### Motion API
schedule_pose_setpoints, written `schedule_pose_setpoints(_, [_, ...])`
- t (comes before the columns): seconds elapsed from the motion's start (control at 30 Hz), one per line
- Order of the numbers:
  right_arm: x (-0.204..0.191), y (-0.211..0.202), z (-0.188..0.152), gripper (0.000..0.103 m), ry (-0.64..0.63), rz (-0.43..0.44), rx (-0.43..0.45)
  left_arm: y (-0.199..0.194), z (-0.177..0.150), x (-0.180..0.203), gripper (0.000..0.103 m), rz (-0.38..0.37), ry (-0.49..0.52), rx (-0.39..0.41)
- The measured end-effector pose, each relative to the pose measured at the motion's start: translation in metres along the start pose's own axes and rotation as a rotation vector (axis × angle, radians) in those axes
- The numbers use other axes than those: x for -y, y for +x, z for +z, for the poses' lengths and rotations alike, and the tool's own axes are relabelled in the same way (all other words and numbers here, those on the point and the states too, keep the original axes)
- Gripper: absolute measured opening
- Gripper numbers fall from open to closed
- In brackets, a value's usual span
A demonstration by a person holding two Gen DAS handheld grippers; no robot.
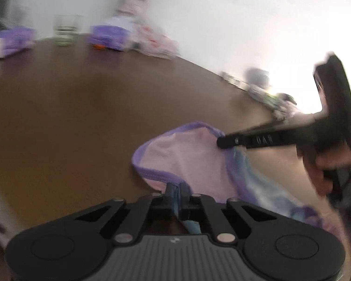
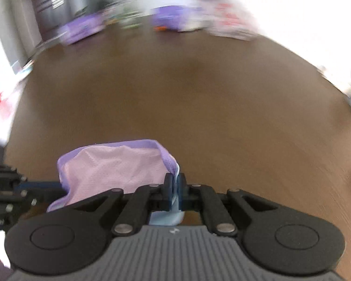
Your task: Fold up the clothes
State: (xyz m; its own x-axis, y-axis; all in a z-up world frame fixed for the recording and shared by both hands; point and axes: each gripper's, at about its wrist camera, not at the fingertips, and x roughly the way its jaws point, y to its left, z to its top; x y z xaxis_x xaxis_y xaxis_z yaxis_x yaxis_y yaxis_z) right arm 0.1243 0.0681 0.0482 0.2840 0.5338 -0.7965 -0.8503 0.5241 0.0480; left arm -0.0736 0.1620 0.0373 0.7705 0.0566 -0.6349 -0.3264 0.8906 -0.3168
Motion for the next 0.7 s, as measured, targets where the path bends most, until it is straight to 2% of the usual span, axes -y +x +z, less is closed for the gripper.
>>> schedule_pose_setpoints(0.13, [0.084, -0.042, -0.030, 0.004, 0.346, -0.211, 0.062, 0.057, 0.062, 0.035, 0.000, -0.098, 0.162, -0.037])
schedule_pose_setpoints(0.23, [0.123, -0.080, -0.072, 0.004, 0.554, -0.419, 0.130, 0.109, 0.100, 0.068, 0.000, -0.223, 0.197, -0.098])
schedule_pose_setpoints(0.33, [0.148, -0.104, -0.114, 0.004, 0.717, -0.541, 0.181, 0.145, 0.111, 0.108, 0.001, -0.234, 0.231, -0.063])
schedule_pose_setpoints(0.37, [0.152, -0.110, -0.123, 0.004, 0.754, -0.547, 0.212, 0.152, 0.111, 0.120, 0.001, -0.231, 0.245, -0.033])
schedule_pose_setpoints(0.43, [0.162, -0.121, -0.140, 0.017, 0.827, -0.555, 0.276, 0.163, 0.110, 0.141, 0.010, -0.207, 0.267, 0.008])
schedule_pose_setpoints(0.47, [0.159, -0.128, -0.144, 0.038, 0.824, -0.522, 0.283, 0.161, 0.108, 0.142, 0.012, -0.197, 0.261, -0.008])
schedule_pose_setpoints(0.5, [0.155, -0.134, -0.147, 0.046, 0.819, -0.487, 0.289, 0.155, 0.107, 0.141, 0.016, -0.203, 0.252, -0.033])
schedule_pose_setpoints(0.53, [0.145, -0.147, -0.151, 0.048, 0.787, -0.445, 0.321, 0.145, 0.104, 0.134, 0.025, -0.246, 0.238, -0.059])
schedule_pose_setpoints(0.57, [0.133, -0.161, -0.159, 0.056, 0.756, -0.410, 0.351, 0.131, 0.101, 0.124, 0.030, -0.315, 0.221, -0.086])
schedule_pose_setpoints(0.6, [0.118, -0.173, -0.166, 0.063, 0.720, -0.369, 0.379, 0.114, 0.095, 0.114, 0.039, -0.380, 0.213, -0.105])
schedule_pose_setpoints(0.63, [0.103, -0.187, -0.178, 0.064, 0.671, -0.302, 0.407, 0.093, 0.086, 0.104, 0.046, -0.432, 0.224, -0.108])
schedule_pose_setpoints(0.7, [0.072, -0.207, -0.204, 0.067, 0.557, -0.145, 0.456, 0.052, 0.059, 0.085, 0.053, -0.520, 0.267, -0.102])
